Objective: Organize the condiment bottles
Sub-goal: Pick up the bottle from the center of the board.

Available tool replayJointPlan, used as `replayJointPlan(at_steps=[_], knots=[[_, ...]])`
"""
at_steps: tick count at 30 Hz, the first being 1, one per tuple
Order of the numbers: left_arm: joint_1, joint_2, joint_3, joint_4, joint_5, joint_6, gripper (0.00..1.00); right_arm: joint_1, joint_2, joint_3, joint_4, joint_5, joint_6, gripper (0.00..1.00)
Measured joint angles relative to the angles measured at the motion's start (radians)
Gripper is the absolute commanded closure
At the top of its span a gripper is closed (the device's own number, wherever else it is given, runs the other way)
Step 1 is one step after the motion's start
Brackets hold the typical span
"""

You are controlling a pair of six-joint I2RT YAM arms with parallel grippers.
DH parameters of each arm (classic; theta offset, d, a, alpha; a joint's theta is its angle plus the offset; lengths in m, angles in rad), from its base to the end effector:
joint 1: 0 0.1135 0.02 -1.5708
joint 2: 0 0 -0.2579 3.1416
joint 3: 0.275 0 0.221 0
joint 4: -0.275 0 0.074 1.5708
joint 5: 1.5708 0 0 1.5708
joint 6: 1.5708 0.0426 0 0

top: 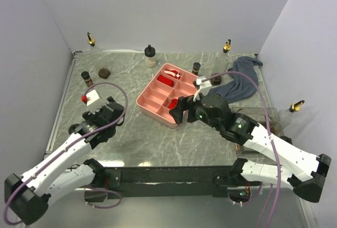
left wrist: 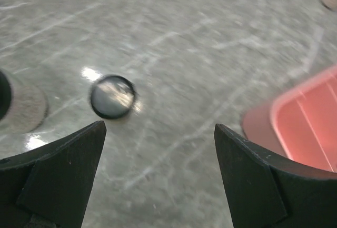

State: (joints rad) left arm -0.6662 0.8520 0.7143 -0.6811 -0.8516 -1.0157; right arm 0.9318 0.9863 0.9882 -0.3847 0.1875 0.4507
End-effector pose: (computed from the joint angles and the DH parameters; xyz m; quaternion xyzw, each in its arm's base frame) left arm 0.1289 -0.0606 0.2633 -0.2966 0.8078 0.0069 0.5093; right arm 0.1243 0.1540 0.3457 -0.1457 0.8138 0.2955 0.4788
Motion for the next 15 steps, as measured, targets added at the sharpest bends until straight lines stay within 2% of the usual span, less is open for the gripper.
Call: replayJointPlan(at_steps=[4,15], knots=[[0.139,0.029,-0.032,0.04,0.043,0.001,0.11,0.0,-0.062,-0.035,0.032,-0.024,0.009,0.04],[0.2,0.119,-0.048,0.088,0.028,-0.024,0.2,0.0,-0.108,-0.09,0.06,-0.021,0.009,0.04]])
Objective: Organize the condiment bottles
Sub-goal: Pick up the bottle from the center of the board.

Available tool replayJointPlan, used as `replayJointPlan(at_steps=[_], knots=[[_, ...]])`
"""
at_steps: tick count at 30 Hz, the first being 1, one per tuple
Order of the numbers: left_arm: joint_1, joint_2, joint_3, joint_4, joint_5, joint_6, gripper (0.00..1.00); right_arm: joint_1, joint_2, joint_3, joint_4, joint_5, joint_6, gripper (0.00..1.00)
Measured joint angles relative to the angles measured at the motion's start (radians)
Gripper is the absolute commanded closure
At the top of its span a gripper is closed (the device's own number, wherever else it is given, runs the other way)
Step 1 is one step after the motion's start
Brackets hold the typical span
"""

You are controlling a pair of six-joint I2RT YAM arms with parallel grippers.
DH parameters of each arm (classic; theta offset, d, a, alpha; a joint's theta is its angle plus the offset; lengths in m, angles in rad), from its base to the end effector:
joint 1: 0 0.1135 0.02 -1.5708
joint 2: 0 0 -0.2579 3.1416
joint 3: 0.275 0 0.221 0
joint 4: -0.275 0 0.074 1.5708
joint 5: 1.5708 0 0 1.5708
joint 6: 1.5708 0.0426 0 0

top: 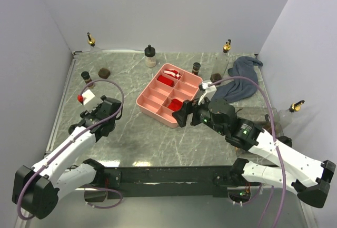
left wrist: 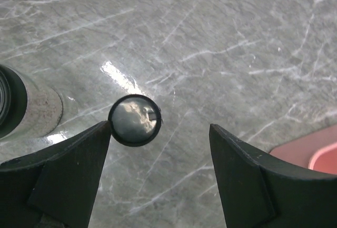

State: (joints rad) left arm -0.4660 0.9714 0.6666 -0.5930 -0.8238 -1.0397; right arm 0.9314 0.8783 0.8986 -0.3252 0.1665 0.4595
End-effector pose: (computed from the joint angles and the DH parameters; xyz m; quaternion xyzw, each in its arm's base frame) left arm 0.1566 -0.0438 0.2394 -0.3715 0.7922 0.0689 0.4792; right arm 0.1115 0.1382 0.3415 -0.1400 0.7927 0.3262 0.4955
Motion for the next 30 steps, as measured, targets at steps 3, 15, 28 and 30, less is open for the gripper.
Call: replayJointPlan(at_steps=[3,15,28,30], knots=[[0.022,0.01,-0.003,0.021,-0.004,-0.002,0.23,0.0,0.0,-0.01,-0.002,0.0,0.0,0.05],[0.035,0.082,-0.026,0.059,0.016,-0.024,0.26,0.0,-0.04,-0.037,-0.003,0.008,-0.004,0.05],[0.097,0.113,-0.026,0.101,0.019,-0.027,0.61,0.0,-0.046,-0.041,-0.004,0.009,-0.004,0.06],[0.097,0.115,-0.026,0.11,0.023,-0.017,0.75,0.0,-0.05,-0.041,-0.004,0.011,-0.004,0.06]])
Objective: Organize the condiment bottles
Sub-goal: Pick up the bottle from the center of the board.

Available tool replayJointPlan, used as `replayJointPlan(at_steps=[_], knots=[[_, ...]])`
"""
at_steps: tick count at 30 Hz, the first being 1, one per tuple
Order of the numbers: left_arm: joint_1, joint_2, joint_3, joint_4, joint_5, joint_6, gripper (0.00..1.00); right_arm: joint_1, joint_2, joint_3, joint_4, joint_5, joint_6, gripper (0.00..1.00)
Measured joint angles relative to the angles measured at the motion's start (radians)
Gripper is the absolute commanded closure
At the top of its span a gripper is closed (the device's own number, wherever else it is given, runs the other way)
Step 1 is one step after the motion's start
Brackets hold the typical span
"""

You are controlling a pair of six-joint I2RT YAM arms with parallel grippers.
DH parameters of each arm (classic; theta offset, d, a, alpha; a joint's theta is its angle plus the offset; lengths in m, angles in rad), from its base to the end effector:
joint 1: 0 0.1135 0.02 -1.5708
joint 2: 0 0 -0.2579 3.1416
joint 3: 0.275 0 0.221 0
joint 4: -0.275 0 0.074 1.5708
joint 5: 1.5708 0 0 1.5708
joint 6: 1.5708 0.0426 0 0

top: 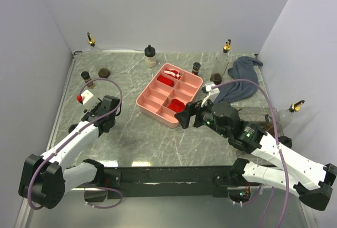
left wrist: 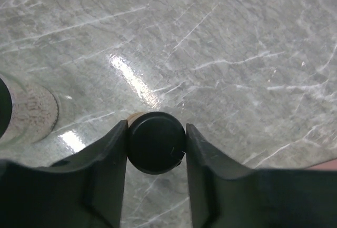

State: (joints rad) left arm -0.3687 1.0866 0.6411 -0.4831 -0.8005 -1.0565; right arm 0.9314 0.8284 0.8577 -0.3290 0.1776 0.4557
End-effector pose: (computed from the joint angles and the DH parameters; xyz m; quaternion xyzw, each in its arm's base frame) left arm 0.1788 -0.0363 0.2212 -0.4104 0.7813 0.0897 0.4617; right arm 0.1058 0.1297 0.3355 -0.1377 0.7914 0.3231 0.5003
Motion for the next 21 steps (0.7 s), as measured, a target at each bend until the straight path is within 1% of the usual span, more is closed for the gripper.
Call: replayJointPlan(at_steps=[1,2,3,4,5,7,9,13,15,18,19,21], knots=[[0.0,-0.001,0.0,0.003,0.001,-0.002,0.89,0.0,-0.001,0.0,0.0,0.002,0.0,0.06],[0.0,-0.003,0.0,0.002,0.011,0.009,0.95,0.0,-0.002,0.0,0.0,0.004,0.0,0.07],[0.0,-0.008,0.001,0.002,0.021,0.024,0.99,0.0,-0.002,-0.001,0.0,0.008,0.0,0.06],[-0.001,-0.015,0.001,0.001,0.034,0.035,0.99,0.0,-0.003,-0.002,0.0,0.012,0.001,0.05],[-0.004,-0.025,0.001,0.0,0.051,0.051,0.99,0.0,-0.005,-0.006,0.0,0.019,0.006,0.0],[-0.037,-0.054,0.007,-0.008,0.076,0.087,0.99,0.0,-0.013,-0.016,-0.015,0.048,0.027,0.0],[-0.101,-0.084,0.021,-0.019,0.089,0.11,0.99,0.0,-0.023,-0.022,-0.048,0.094,0.056,0.0],[-0.313,-0.129,0.08,-0.053,0.096,0.145,0.99,0.0,-0.07,-0.034,-0.143,0.205,0.138,0.0],[-0.396,-0.136,0.103,-0.057,0.117,0.159,0.99,0.0,-0.115,-0.052,-0.179,0.243,0.171,0.0],[-0.525,-0.13,0.127,-0.062,0.128,0.172,0.99,0.0,-0.196,-0.083,-0.24,0.304,0.221,0.0],[-0.586,-0.122,0.136,-0.063,0.126,0.175,0.99,0.0,-0.218,-0.089,-0.26,0.319,0.232,0.0],[-0.67,-0.098,0.15,-0.054,0.132,0.18,0.99,0.0,-0.261,-0.099,-0.283,0.335,0.235,0.0]])
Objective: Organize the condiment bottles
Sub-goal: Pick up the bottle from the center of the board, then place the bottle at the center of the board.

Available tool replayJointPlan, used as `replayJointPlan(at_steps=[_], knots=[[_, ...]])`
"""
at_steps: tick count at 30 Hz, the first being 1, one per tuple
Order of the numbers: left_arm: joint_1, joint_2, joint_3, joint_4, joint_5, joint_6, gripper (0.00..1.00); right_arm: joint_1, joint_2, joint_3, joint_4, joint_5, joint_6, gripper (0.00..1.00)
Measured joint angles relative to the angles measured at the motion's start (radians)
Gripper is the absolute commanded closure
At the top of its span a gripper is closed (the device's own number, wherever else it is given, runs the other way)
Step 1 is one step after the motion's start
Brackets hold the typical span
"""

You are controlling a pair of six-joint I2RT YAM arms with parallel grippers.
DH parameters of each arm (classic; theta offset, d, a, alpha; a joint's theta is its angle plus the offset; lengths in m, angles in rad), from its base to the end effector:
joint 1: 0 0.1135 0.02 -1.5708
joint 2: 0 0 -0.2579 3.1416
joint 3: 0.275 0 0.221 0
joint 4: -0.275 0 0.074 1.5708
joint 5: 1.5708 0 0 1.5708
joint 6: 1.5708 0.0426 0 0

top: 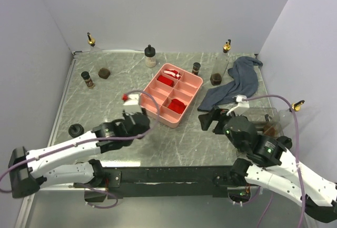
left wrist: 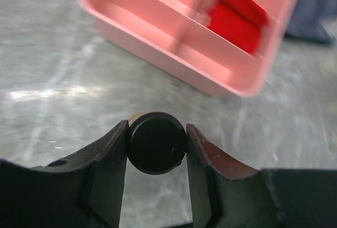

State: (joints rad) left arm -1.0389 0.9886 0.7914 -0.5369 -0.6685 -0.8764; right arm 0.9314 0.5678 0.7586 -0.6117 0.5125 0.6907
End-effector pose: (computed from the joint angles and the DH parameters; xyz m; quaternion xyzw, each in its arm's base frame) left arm 0.1132 -0.1403 0.2741 -0.0628 0.8712 -0.1414 0.4660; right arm 0.0773 0.0689 0.3060 0.0394 0.8225 0.2349 0.5165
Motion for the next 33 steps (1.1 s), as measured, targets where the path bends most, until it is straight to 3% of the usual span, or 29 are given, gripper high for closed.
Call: replayJointPlan(at_steps=[4,8,14,15,17,19,24,26,30,33], knots=[[-0.162,0.105,0.041,0.056,0.0,0.018,0.99,0.0,-0.074,-0.019,-0.003,-0.013,-0.022,0.0],[-0.244,0.232,0.088,0.119,-0.006,0.05,0.99,0.0,-0.101,-0.045,-0.002,-0.042,-0.043,0.02],[-0.259,0.359,0.113,0.216,0.013,0.1,0.73,0.0,-0.104,-0.051,-0.004,-0.058,-0.061,0.03],[-0.26,0.37,0.113,0.23,0.022,0.106,0.65,0.0,-0.104,-0.053,-0.004,-0.058,-0.062,0.03],[-0.261,0.385,0.113,0.253,0.035,0.113,0.6,0.0,-0.103,-0.054,-0.004,-0.059,-0.064,0.03],[-0.261,0.398,0.113,0.27,0.046,0.117,0.47,0.0,-0.102,-0.055,-0.004,-0.061,-0.064,0.03],[-0.261,0.418,0.113,0.281,0.066,0.123,0.28,0.0,-0.08,-0.057,-0.004,-0.061,-0.064,0.05],[-0.261,0.417,0.113,0.288,0.072,0.129,0.24,0.0,-0.065,-0.057,-0.004,-0.065,-0.063,0.09],[-0.261,0.405,0.113,0.283,0.078,0.132,0.04,0.0,-0.036,-0.057,-0.002,-0.087,-0.061,0.15],[-0.258,0.37,0.116,0.249,0.076,0.123,0.01,0.0,-0.006,-0.057,0.009,-0.123,-0.061,0.24]])
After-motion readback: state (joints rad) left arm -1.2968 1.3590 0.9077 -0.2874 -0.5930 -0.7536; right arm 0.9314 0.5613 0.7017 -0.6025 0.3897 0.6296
